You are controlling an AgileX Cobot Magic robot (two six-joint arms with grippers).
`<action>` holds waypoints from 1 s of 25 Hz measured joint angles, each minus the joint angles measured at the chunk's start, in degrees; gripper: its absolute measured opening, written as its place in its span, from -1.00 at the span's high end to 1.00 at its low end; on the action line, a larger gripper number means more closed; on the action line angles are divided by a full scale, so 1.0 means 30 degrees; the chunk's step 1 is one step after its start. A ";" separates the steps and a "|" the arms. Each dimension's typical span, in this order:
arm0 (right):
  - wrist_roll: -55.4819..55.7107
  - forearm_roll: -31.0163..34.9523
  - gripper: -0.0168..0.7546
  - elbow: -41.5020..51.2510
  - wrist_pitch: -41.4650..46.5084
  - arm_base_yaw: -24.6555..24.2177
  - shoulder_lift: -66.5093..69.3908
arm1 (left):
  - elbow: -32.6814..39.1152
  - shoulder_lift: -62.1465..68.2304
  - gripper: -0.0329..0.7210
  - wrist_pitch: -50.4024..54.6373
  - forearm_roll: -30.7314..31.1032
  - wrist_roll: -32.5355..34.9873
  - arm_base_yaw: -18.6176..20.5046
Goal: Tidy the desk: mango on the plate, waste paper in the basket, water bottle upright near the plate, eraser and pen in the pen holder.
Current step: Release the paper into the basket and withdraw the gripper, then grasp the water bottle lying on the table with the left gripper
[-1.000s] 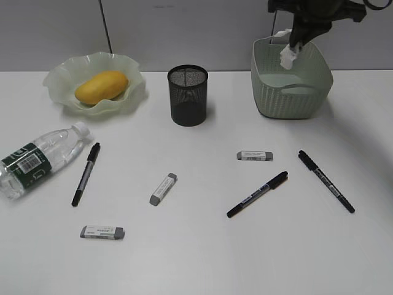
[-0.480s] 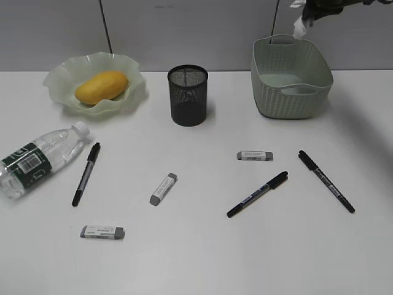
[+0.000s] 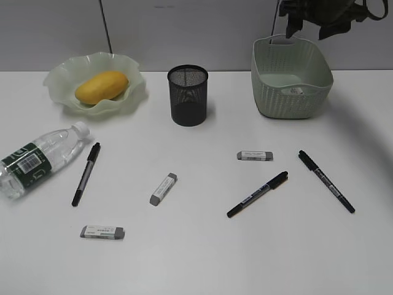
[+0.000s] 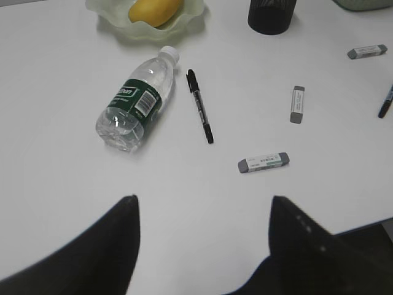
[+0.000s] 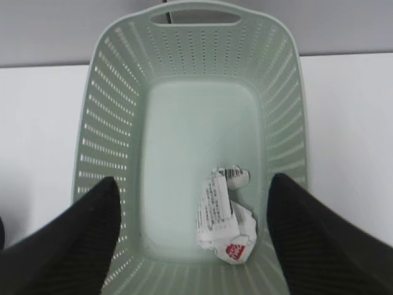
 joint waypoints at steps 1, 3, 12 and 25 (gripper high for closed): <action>-0.0304 0.0000 -0.56 0.0000 0.0406 0.0000 -0.0166 | 0.0000 0.0000 -0.42 0.0000 0.0000 0.0000 0.0000; -0.0672 0.0000 -0.55 0.0000 0.1204 0.0000 -0.0529 | 0.0000 0.0000 -0.42 0.0000 0.0000 0.0000 0.0000; -0.1419 0.0022 -0.49 0.0000 0.7185 0.0203 -0.2391 | 0.0000 0.0000 -0.42 0.0000 0.0000 0.0000 0.0000; -0.2105 0.0043 -0.45 0.1422 0.8250 0.3179 -0.7338 | 0.0000 0.0000 -0.42 0.0017 0.0000 0.0000 0.0000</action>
